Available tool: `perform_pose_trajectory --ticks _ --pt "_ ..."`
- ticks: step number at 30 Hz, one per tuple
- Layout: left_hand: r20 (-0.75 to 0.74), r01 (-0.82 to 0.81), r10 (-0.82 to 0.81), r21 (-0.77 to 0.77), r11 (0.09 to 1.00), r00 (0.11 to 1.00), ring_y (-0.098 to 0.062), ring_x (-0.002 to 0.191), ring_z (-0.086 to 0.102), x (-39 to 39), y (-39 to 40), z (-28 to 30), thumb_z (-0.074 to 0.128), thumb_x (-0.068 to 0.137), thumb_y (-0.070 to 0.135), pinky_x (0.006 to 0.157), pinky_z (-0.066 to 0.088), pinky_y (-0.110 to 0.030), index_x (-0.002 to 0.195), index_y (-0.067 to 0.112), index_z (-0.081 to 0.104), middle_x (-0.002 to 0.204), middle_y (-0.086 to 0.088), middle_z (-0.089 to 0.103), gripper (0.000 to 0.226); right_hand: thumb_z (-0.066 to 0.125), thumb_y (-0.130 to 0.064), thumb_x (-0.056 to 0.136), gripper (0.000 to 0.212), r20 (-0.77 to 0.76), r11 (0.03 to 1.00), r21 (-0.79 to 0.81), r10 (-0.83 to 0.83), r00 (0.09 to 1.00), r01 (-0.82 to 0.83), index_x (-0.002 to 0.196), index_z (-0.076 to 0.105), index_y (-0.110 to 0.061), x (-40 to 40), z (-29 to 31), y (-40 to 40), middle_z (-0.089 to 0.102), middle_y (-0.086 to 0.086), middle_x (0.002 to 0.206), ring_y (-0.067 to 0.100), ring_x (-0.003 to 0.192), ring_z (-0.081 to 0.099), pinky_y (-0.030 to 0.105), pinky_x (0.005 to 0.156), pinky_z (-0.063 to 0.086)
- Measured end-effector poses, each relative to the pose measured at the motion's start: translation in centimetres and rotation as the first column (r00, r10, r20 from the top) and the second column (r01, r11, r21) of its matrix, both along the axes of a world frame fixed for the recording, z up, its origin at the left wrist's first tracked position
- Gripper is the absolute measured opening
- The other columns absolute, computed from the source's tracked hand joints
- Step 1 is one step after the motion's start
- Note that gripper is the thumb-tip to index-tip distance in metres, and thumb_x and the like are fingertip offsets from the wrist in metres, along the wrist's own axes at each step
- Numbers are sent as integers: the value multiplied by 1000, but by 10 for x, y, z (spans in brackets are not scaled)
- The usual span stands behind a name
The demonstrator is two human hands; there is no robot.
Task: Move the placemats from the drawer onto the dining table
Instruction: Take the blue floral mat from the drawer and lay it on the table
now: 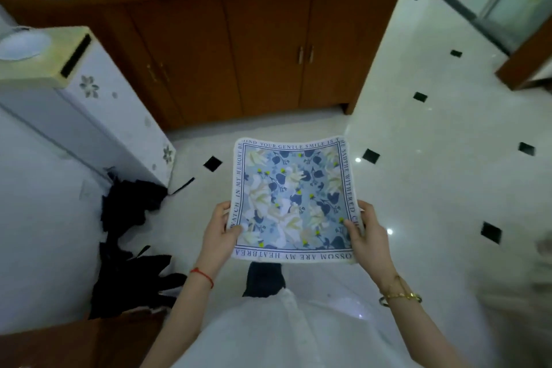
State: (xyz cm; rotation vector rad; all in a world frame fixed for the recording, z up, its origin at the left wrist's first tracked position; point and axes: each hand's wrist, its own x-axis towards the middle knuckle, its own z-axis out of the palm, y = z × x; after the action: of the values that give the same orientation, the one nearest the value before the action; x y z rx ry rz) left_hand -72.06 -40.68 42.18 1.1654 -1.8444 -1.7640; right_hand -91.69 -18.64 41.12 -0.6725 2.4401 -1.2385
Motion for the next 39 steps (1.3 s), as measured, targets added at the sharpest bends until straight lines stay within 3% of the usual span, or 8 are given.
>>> perform_pose_trajectory --ticks 6,13,18,20,22,26,30,39 --pt "12 242 -243 32 970 970 -19 98 65 -135 -31 -13 54 83 -13 88 53 -42 115 18 48 106 4 66 45 56 -10 93 36 16 965 -1 -261 965 261 126 43 -10 -71 -15 14 64 -8 99 -9 76 59 0 61 42" --pt "20 516 -516 1 857 856 -21 98 67 -319 -53 4 60 66 9 89 52 -46 105 26 50 103 5 69 44 57 -8 92 35 -52 865 -37 -501 864 500 125 45 -7 -186 -2 18 64 -6 102 9 80 62 -2 64 39" --pt "53 707 -705 -52 705 707 -2 85 68 -461 -45 9 61 76 -16 84 54 -34 116 14 46 106 -3 68 52 59 -8 91 33 -77 731 -43 -682 727 681 122 46 -8 -256 11 39 66 -5 90 -2 68 59 7 57 42" --pt "62 764 -762 -54 643 645 4 82 67 -510 -28 11 58 77 -20 77 54 -20 120 12 45 104 3 66 55 60 -9 91 34 -85 672 -42 -740 667 740 122 47 -7 -279 11 53 64 -3 84 7 70 58 17 56 43" --pt "60 811 -809 -49 583 585 5 81 66 -555 -6 13 57 78 -21 72 53 -14 121 13 45 101 8 65 56 60 -8 90 34 -95 615 -22 -786 610 788 122 48 -6 -302 9 70 60 -14 85 -1 72 58 12 57 43" --pt "64 875 -873 -31 483 484 -8 90 68 -643 45 6 56 78 -20 79 55 -23 119 19 47 104 4 67 57 58 -9 92 33 -22 504 -17 -864 503 864 122 48 -12 -354 -4 107 57 -26 97 -14 81 58 9 64 46" --pt "51 916 -915 -52 398 401 -18 98 67 -734 108 1 56 78 -16 81 56 -31 119 22 49 109 -5 68 57 60 -9 91 30 -35 416 -14 -909 416 909 118 49 -15 -417 -14 158 63 -13 95 -11 76 59 4 62 42" --pt "25 951 -951 -57 305 307 -23 98 67 -946 284 32 60 81 -9 86 54 -45 116 27 49 104 1 69 51 60 -19 91 31 -5 301 -30 -954 301 953 120 48 -17 -603 10 322 68 -7 101 9 85 67 41 75 57"
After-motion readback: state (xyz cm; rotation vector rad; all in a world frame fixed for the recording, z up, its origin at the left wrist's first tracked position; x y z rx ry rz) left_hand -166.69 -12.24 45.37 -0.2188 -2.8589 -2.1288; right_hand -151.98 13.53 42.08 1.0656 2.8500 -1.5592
